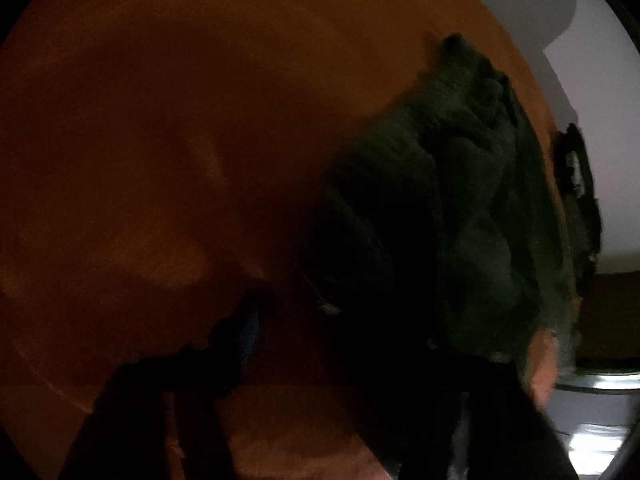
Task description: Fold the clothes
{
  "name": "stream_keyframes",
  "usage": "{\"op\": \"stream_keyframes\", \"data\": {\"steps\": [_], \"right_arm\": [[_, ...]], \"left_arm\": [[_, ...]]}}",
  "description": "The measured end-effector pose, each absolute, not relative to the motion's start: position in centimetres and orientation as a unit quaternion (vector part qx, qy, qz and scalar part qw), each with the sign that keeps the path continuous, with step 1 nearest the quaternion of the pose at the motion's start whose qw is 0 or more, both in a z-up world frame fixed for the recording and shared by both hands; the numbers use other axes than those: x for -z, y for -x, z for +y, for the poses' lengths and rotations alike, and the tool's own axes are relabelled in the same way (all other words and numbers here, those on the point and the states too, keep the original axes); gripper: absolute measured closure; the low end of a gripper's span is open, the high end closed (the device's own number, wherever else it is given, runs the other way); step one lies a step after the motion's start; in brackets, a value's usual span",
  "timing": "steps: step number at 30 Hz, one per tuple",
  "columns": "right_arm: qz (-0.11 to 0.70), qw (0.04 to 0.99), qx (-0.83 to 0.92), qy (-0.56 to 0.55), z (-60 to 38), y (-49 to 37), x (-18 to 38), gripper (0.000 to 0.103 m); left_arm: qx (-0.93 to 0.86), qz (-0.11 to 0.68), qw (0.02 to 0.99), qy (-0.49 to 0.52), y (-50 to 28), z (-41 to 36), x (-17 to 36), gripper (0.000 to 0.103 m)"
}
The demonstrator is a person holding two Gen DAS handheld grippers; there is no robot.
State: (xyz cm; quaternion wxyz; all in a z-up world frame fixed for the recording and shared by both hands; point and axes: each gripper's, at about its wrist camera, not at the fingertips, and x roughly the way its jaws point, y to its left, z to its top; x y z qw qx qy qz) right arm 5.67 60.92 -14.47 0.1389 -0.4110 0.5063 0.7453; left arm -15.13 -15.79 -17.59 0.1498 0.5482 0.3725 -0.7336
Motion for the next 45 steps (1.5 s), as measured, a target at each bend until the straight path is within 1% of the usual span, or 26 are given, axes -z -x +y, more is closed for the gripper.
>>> {"op": "stream_keyframes", "data": {"steps": [3,5,6,8,9,11,12,13,14,17,19,21,23,24,25,27,29,32,34,35,36,38,42,44,45], "right_arm": [[0.493,0.166,-0.750,0.408,61.6,-6.7,13.5,0.043],[0.493,0.175,-0.753,0.399,62.3,-7.5,13.0,0.039],[0.493,0.181,-0.751,0.400,62.7,-7.7,13.1,0.039],[0.499,0.191,-0.743,0.403,63.7,-7.9,13.8,0.036],[0.502,0.191,-0.740,0.405,64.2,-7.6,14.3,0.036],[0.498,0.191,-0.745,0.401,65.2,-6.7,15.1,0.037],[0.493,0.192,-0.749,0.398,65.6,-6.3,15.3,0.057],[0.483,0.200,-0.756,0.395,65.7,-6.2,15.0,0.084],[0.471,0.213,-0.760,0.393,65.8,-6.0,14.2,0.095],[0.457,0.251,-0.769,0.370,65.4,-7.5,11.0,0.095],[0.453,0.267,-0.773,0.356,65.2,-8.9,9.7,0.095],[0.445,0.279,-0.766,0.372,65.7,-9.9,10.4,0.095],[0.474,0.285,-0.741,0.381,66.7,-10.7,12.9,0.095],[0.492,0.284,-0.730,0.380,67.1,-11.1,14.0,0.095],[0.507,0.281,-0.724,0.374,67.2,-11.4,14.7,0.095],[0.528,0.275,-0.715,0.367,67.3,-11.8,15.8,0.095],[0.516,0.266,-0.724,0.372,67.3,-11.7,15.2,0.094],[0.504,0.257,-0.735,0.374,67.3,-11.5,14.2,0.094],[0.509,0.254,-0.735,0.369,67.4,-11.4,13.6,0.094],[0.515,0.253,-0.734,0.364,67.5,-11.2,13.1,0.094],[0.521,0.249,-0.734,0.358,67.7,-10.9,12.5,0.094],[0.529,0.237,-0.736,0.350,68.3,-9.4,10.8,0.094],[0.490,0.209,-0.764,0.364,68.9,-2.2,6.0,0.094],[0.459,0.186,-0.789,0.364,68.7,2.9,3.2,0.094],[0.446,0.177,-0.798,0.364,68.7,5.2,2.1,0.094]], "left_arm": [[0.756,0.392,0.168,-0.496,14.6,-15.6,14.7,0.094],[0.786,0.374,0.168,-0.463,14.3,-15.8,12.0,0.094],[0.797,0.358,0.170,-0.455,14.4,-15.9,11.1,0.093],[0.790,0.332,0.186,-0.481,15.7,-17.5,12.4,0.093],[0.774,0.347,0.187,-0.495,15.4,-18.3,14.1,0.093],[0.775,0.345,0.173,-0.500,16.1,-18.0,15.0,0.093],[0.776,0.344,0.167,-0.501,16.4,-17.9,15.4,0.093],[0.779,0.342,0.168,-0.497,15.9,-18.1,15.2,0.093],[0.777,0.356,0.168,-0.492,15.4,-18.6,15.2,0.093],[0.778,0.378,0.161,-0.476,14.8,-18.7,14.7,0.093],[0.784,0.372,0.152,-0.473,14.6,-18.5,14.5,0.093],[0.786,0.356,0.148,-0.483,13.9,-18.7,15.3,0.093],[0.770,0.380,0.140,-0.494,13.7,-20.4,18.1,0.093],[0.765,0.390,0.136,-0.494,12.4,-20.4,18.5,0.093],[0.761,0.403,0.132,-0.492,12.6,-21.1,19.8,0.093],[0.753,0.436,0.119,-0.479,11.7,-22.2,20.8,0.093],[0.752,0.448,0.110,-0.472,11.3,-22.6,20.0,0.093],[0.760,0.432,0.103,-0.474,12.0,-22.2,19.1,0.093],[0.757,0.445,0.103,-0.468,11.8,-21.7,18.6,0.093],[0.748,0.468,0.102,-0.459,12.0,-21.6,18.2,0.093],[0.740,0.490,0.101,-0.450,12.2,-21.6,17.7,0.093],[0.735,0.514,0.093,-0.432,13.4,-21.8,14.7,0.093],[0.782,0.455,0.068,-0.420,20.6,-20.8,7.1,0.093],[0.798,0.438,0.058,-0.410,25.5,-20.5,4.2,0.093],[0.804,0.430,0.055,-0.407,27.6,-20.5,3.6,0.093]]}}
